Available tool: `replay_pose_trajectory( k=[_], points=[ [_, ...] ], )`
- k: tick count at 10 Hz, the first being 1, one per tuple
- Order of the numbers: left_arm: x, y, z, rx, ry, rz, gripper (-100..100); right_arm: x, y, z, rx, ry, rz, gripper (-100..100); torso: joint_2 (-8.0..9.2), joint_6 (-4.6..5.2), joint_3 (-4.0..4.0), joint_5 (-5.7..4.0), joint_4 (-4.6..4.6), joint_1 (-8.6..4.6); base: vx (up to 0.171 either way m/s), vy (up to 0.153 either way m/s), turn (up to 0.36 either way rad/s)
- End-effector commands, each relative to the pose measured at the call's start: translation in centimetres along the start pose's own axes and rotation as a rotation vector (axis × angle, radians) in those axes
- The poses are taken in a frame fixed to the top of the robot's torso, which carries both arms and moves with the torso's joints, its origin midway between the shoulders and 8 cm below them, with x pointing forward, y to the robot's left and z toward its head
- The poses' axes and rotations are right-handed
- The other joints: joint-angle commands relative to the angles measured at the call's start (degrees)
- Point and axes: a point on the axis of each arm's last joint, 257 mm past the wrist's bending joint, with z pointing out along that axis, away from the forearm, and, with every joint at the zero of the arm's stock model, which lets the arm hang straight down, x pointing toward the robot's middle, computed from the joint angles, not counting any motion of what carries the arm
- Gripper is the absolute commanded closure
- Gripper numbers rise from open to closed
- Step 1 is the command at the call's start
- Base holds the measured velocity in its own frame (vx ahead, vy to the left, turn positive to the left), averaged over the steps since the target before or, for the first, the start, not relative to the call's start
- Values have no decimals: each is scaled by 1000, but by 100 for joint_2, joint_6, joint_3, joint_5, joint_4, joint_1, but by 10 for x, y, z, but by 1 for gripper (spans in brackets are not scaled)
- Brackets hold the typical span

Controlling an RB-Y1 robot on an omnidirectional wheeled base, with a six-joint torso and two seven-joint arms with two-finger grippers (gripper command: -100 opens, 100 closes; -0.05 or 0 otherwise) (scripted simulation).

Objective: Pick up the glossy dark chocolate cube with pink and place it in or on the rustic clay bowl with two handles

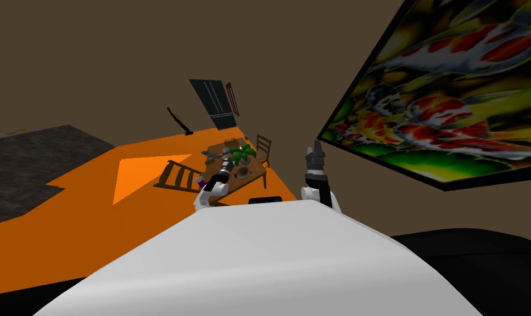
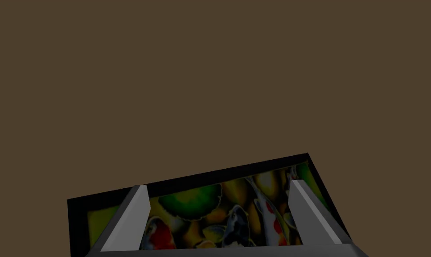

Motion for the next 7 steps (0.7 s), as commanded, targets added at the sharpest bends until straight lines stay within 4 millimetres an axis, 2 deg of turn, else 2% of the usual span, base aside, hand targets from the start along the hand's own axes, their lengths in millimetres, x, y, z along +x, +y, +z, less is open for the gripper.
replay_pose_trajectory(
  k=[1,4,5,6,7],
  points=[
    [-3,20,4,-47,0,-8,-100,0,0,0,0,0,0,0,0,0,0,0,0,0,-34,42,-57],
    [-17,62,11,-173,0,-38,-100,0,0,0,0,0,0,0,-5,-3,-2,1,-1,3,-41,52,-106],
    [-18,69,10,-187,-3,-38,-100,0,0,0,0,0,0,0,-6,0,-3,1,-1,4,-37,51,-72],
    [-27,89,12,-248,-9,-56,-100,0,0,0,0,0,0,0,-6,-3,-3,1,-1,3,-36,46,-140],
    [-28,92,11,-257,-11,-56,-100,0,0,0,0,0,0,0,-7,0,-4,1,-2,3,-30,44,-74]
  ],
)
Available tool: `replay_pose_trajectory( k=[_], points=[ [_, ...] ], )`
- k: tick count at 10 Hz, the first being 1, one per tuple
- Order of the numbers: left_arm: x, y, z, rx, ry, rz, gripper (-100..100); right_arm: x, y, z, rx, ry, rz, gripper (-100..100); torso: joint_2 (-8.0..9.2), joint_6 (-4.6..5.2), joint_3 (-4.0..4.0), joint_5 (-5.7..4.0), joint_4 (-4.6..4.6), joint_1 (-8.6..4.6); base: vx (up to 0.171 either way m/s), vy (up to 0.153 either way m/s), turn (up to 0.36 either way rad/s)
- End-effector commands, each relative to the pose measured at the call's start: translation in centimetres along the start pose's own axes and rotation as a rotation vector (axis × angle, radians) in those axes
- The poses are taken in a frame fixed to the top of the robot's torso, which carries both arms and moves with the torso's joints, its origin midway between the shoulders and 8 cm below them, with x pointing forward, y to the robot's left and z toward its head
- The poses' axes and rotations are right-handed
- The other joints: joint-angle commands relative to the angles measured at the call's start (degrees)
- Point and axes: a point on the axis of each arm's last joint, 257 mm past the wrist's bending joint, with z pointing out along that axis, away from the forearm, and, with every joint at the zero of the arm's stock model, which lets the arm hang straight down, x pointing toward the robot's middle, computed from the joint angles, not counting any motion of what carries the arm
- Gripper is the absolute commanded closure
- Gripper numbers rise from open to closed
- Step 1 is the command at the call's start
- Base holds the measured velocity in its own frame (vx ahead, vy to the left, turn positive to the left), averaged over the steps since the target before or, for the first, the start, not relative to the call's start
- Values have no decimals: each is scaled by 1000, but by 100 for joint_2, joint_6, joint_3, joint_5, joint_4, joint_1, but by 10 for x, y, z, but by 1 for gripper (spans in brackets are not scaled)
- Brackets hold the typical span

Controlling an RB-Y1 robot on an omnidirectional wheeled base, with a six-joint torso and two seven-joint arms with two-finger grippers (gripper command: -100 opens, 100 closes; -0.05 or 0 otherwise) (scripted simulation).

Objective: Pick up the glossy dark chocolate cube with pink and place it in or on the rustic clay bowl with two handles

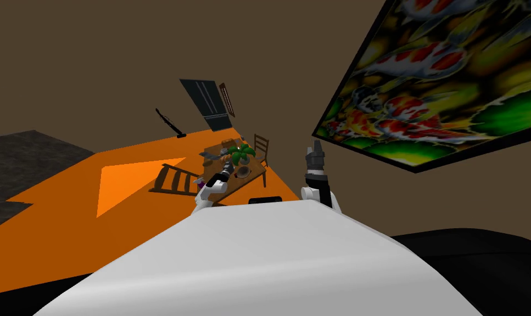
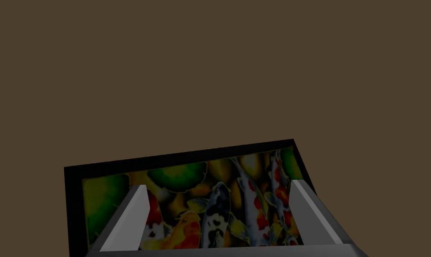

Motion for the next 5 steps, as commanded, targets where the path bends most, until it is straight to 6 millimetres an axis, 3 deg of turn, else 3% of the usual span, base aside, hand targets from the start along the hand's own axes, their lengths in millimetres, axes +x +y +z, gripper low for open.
replay_pose_trajectory(
  k=[1,5],
  points=[
    [-12,22,5,-75,-11,-25,-100,0,0,0,0,0,0,0,0,0,0,0,0,0,-37,66,-156],
    [-37,60,11,-206,-39,-78,-100,0,0,0,0,0,0,0,-6,-1,-4,1,-1,1,-20,52,-112]
  ],
)
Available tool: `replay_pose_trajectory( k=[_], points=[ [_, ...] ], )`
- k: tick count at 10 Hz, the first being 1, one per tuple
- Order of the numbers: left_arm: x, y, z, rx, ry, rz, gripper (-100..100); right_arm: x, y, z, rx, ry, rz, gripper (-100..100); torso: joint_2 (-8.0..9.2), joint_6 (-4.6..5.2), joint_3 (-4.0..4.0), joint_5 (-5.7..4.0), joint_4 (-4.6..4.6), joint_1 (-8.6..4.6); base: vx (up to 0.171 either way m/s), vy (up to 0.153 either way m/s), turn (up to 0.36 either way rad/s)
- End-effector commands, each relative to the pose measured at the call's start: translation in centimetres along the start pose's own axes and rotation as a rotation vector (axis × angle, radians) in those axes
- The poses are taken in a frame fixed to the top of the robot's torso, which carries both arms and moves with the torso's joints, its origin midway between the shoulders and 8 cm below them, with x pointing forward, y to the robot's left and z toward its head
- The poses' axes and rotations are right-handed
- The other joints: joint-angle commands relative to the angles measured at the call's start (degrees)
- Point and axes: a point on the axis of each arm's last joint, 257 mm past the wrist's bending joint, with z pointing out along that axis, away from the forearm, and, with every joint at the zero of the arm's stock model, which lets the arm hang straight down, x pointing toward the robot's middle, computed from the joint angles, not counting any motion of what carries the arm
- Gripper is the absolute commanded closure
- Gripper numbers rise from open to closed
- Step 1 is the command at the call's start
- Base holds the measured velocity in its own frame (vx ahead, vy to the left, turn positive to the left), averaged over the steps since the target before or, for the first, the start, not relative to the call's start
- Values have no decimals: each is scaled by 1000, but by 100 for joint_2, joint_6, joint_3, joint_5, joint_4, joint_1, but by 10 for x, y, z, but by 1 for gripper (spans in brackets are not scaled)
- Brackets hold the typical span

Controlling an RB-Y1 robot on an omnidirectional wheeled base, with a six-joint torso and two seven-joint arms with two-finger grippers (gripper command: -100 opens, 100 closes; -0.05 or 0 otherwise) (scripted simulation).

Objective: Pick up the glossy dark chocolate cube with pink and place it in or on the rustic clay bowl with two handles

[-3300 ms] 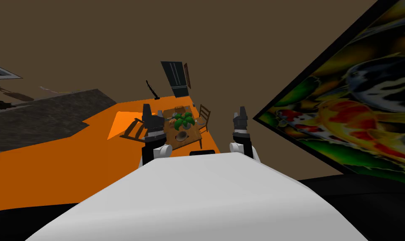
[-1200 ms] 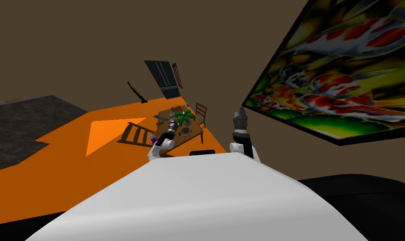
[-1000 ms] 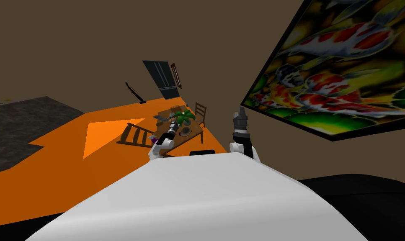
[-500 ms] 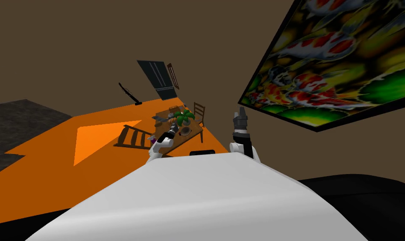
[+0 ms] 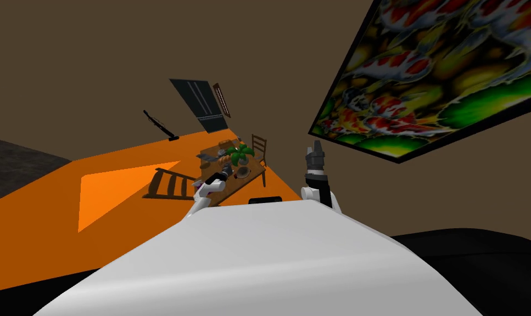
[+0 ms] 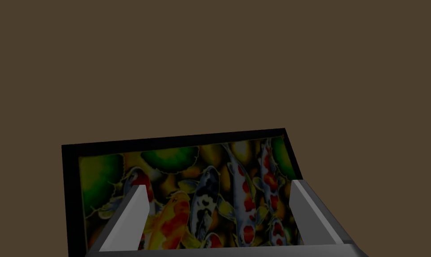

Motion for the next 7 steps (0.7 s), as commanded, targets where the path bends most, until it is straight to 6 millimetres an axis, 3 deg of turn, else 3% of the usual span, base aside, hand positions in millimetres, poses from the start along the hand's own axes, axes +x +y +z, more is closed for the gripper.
replay_pose_trajectory(
  k=[1,7],
  points=[
    [-8,14,3,-49,-11,-17,-100,0,0,0,0,0,0,0,0,0,0,0,0,0,-14,47,-83],
    [-51,70,9,-248,-76,-132,-100,0,0,0,0,0,0,0,-3,-1,-1,0,0,1,-14,50,-124]
  ],
)
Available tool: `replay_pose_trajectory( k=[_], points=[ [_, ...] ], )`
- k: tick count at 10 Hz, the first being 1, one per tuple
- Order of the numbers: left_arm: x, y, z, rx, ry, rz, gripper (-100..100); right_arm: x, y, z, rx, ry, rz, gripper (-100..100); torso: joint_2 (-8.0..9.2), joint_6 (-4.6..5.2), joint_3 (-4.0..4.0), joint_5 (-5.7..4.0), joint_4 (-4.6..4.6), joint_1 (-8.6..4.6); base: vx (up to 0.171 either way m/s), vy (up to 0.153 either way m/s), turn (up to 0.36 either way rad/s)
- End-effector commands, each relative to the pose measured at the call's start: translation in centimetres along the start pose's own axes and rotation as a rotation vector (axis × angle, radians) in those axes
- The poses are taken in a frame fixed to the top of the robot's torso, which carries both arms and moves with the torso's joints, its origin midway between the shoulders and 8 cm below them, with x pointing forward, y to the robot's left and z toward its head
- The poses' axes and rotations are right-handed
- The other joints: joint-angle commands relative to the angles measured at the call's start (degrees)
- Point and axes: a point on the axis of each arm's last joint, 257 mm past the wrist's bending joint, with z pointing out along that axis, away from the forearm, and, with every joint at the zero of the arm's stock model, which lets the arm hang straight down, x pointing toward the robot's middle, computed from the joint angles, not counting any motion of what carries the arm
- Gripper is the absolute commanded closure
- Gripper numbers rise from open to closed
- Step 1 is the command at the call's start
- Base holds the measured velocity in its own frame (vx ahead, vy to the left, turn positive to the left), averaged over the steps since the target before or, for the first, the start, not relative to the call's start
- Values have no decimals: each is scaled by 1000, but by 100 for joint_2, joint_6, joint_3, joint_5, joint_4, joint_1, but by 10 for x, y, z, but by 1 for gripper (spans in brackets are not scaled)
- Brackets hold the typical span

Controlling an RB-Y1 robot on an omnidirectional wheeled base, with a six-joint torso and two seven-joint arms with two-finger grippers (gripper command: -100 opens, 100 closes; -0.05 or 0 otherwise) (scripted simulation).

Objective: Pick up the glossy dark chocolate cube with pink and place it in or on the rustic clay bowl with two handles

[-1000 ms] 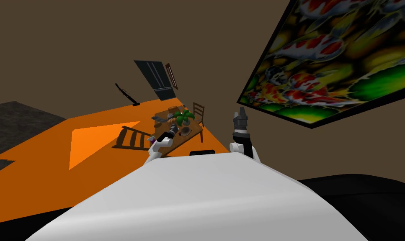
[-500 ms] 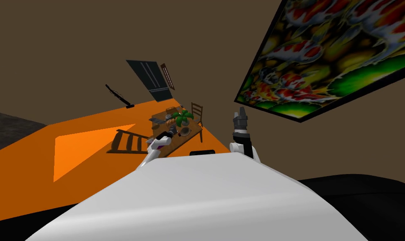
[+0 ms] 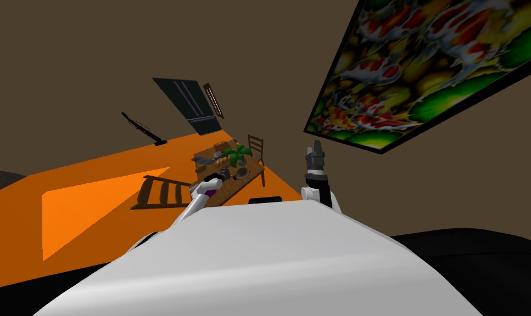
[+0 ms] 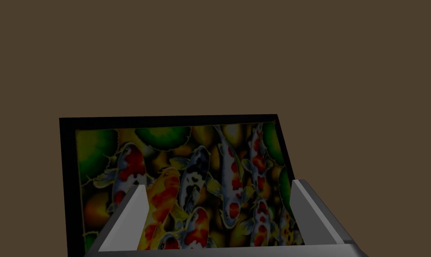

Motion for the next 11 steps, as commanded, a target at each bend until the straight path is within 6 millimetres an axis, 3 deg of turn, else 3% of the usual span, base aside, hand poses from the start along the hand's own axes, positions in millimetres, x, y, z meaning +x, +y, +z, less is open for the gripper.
replay_pose_trajectory(
  k=[1,9,11],
  points=[
    [-13,11,4,-62,-16,-51,-100,0,0,0,0,0,0,0,0,0,0,0,0,0,-16,49,-179],
    [-65,74,6,-303,-111,-277,-100,0,0,0,0,0,0,0,0,-2,0,-1,0,-5,-15,42,-128],
    [-70,82,4,-346,-122,-332,-100,0,0,0,0,0,0,0,-1,-2,0,-1,0,-4,-9,36,-117]
  ],
)
